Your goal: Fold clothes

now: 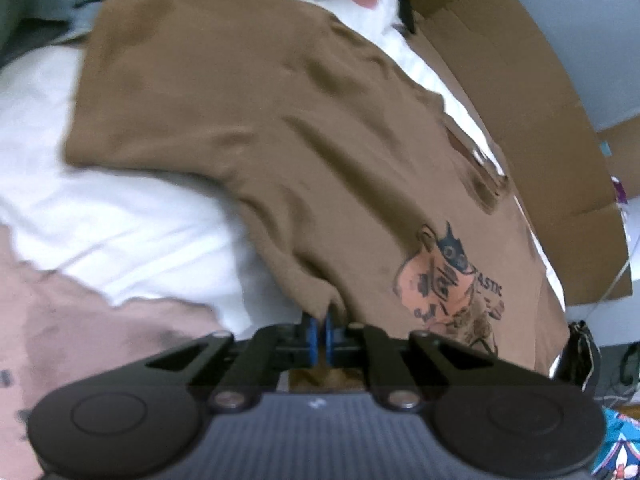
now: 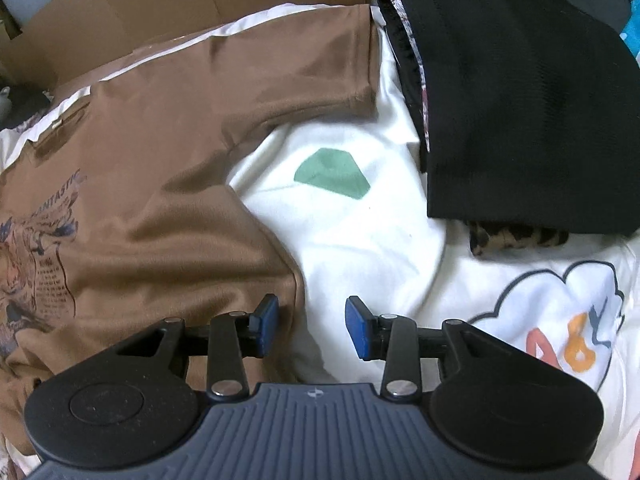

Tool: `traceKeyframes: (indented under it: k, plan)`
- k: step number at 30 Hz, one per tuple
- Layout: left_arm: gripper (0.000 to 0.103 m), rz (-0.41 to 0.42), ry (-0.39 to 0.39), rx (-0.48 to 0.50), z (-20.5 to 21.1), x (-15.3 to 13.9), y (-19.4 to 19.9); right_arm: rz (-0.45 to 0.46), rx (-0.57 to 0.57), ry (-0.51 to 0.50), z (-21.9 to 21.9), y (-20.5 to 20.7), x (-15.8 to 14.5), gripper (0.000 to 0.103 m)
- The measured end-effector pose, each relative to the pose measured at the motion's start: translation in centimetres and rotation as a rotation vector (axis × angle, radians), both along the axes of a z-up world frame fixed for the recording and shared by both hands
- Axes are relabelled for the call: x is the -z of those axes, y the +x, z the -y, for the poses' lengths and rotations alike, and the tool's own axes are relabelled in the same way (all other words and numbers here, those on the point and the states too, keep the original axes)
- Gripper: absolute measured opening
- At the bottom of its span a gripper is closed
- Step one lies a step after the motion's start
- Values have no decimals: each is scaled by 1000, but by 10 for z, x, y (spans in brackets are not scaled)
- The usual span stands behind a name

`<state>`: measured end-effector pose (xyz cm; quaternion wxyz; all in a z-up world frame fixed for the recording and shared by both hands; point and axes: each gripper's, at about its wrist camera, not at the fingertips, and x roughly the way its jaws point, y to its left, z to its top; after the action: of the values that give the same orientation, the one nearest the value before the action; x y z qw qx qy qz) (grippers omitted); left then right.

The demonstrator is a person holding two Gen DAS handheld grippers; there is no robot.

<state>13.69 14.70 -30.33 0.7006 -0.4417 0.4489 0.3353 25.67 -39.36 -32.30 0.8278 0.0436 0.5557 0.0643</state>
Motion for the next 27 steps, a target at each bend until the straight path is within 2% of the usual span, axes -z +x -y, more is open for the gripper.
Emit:
traceKeyframes:
  k: [7, 11, 15, 16, 20, 24, 27]
  plan:
    - [4, -70, 56, -38, -9, -9, -24, 11, -34, -21, -7, -14, -7, 44]
    - [15, -115, 64, -57, -10, -5, -37, 2, -43, -25, -4, -20, -9, 44]
    - [23, -97, 45, -68, -15, -4, -48, -12, -34, -23, 3, -25, -7, 49]
    - [27, -101, 45, -62, -16, -2, -48, -16, -30, -22, 5, -25, -6, 49]
    - [27, -140, 46, -4, -16, 0, -46, -40, 1, 6, 17, -26, -3, 49]
    - [29, -165, 50, 24, -24, -7, -54, -21, 17, 33, 31, -29, -13, 50]
    - [30, -178, 25, 34, -26, -4, -55, -15, 27, 79, 43, -32, -17, 52]
